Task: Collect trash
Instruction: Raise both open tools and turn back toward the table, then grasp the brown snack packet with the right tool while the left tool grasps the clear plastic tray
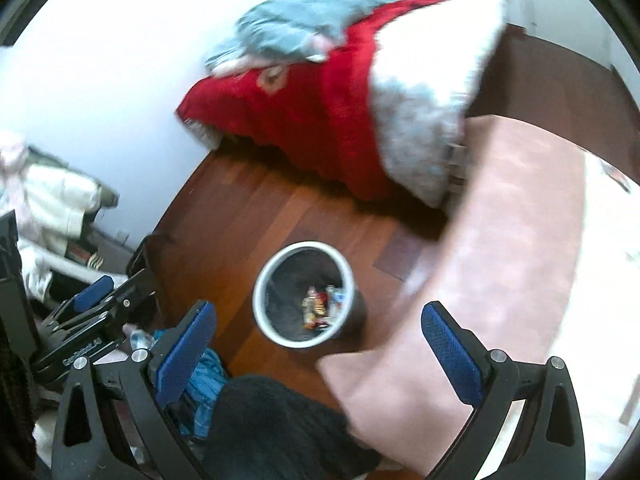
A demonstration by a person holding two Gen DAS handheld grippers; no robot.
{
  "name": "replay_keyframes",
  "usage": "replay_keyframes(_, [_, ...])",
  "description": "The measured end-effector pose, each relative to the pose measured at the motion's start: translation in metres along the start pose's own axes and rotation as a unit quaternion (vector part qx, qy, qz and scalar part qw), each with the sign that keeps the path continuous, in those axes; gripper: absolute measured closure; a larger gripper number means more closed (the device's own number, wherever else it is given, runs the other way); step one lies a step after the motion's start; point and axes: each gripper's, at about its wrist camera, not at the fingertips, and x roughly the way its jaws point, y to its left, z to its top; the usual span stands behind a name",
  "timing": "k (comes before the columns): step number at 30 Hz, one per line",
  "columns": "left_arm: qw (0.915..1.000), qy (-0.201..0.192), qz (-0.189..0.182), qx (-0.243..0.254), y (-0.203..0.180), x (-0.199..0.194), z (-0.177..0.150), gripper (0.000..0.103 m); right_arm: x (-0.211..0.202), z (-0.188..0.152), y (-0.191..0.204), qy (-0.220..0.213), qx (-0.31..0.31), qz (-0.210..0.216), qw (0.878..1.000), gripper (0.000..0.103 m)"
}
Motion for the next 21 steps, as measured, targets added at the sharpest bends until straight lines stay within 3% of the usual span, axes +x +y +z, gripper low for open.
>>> replay_keyframes(6, [0.9974, 0.042, -0.028, 0.051, -0.132, 0.052, -0.002, 0.001, -0.044, 0.000, -0.125, -0.002, 0.069, -0.089, 0.994, 0.000])
replay_keyframes(13, [0.9838, 0.097, -0.039, 0.146, -0.293, 0.144, -0.002, 0.001, -0.080, 0.003, -0.338, -0.009, 0.207, -0.195, 0.959, 0.000])
replay_keyframes(14, [0.9820, 0.099, -0.041, 0.156, -0.307, 0.151, -0.003, 0.001, -0.080, 0.005, -0.370, -0.006, 0.224, -0.209, 0.952, 0.003])
replay_keyframes(17, [0.9751, 0.095, -0.039, 0.196, -0.350, 0.167, -0.001, 0.001, -0.072, 0.009, -0.440, 0.011, 0.257, -0.225, 0.940, 0.030])
replay_keyframes(20, [0.9670, 0.085, -0.057, 0.233, -0.381, 0.168, 0.002, 0.001, -0.057, 0.012, -0.484, 0.027, 0.280, -0.214, 0.935, 0.032])
replay_keyframes(21, [0.9634, 0.076, -0.067, 0.248, -0.392, 0.163, 0.003, 0.001, -0.050, 0.011, -0.498, 0.033, 0.286, -0.209, 0.934, 0.038])
